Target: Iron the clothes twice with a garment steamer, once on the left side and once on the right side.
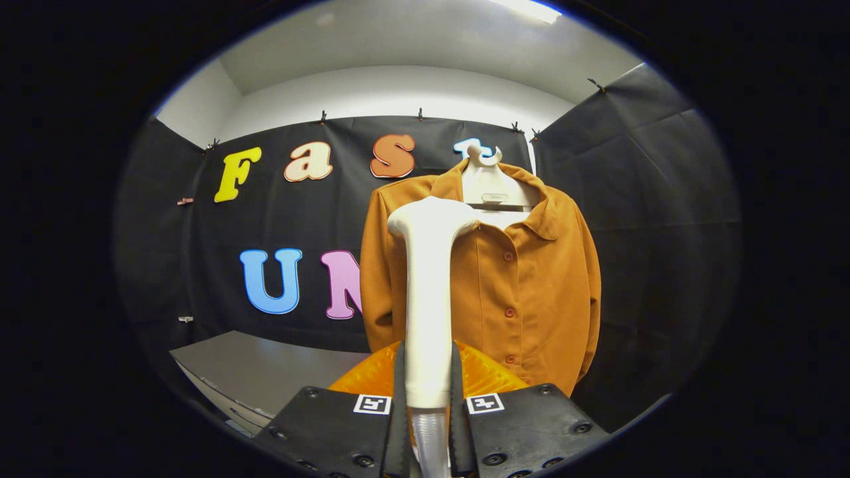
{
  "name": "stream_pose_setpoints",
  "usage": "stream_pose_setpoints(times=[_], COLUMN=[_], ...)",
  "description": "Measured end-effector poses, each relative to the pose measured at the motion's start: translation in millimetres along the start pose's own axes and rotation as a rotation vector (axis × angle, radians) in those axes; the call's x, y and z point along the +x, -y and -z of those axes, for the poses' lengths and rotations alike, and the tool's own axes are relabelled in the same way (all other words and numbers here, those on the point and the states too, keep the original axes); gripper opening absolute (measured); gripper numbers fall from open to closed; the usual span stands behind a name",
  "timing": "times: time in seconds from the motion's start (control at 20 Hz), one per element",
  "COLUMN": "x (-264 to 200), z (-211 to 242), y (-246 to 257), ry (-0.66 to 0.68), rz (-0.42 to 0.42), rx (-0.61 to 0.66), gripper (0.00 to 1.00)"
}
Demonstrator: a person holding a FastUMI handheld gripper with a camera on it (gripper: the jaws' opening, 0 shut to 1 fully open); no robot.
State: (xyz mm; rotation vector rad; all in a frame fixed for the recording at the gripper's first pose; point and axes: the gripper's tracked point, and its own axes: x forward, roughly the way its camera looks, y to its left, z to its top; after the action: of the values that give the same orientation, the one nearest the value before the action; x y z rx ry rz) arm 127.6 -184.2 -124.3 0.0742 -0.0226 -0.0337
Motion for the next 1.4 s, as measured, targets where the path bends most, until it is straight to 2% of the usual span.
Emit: stream_pose_setpoints(times=[0.5, 1.0, 1.4], x=[7.8, -11.2, -38.3], z=[47.0, 125.0, 205.9], y=[4.1, 20.8, 31.8], ry=[-0.055, -0.212, -0.382], rz=[-0.002, 0.023, 0.038], rx=[-0.011, 0.037, 0.044], gripper=[0.26, 0.27, 0.27])
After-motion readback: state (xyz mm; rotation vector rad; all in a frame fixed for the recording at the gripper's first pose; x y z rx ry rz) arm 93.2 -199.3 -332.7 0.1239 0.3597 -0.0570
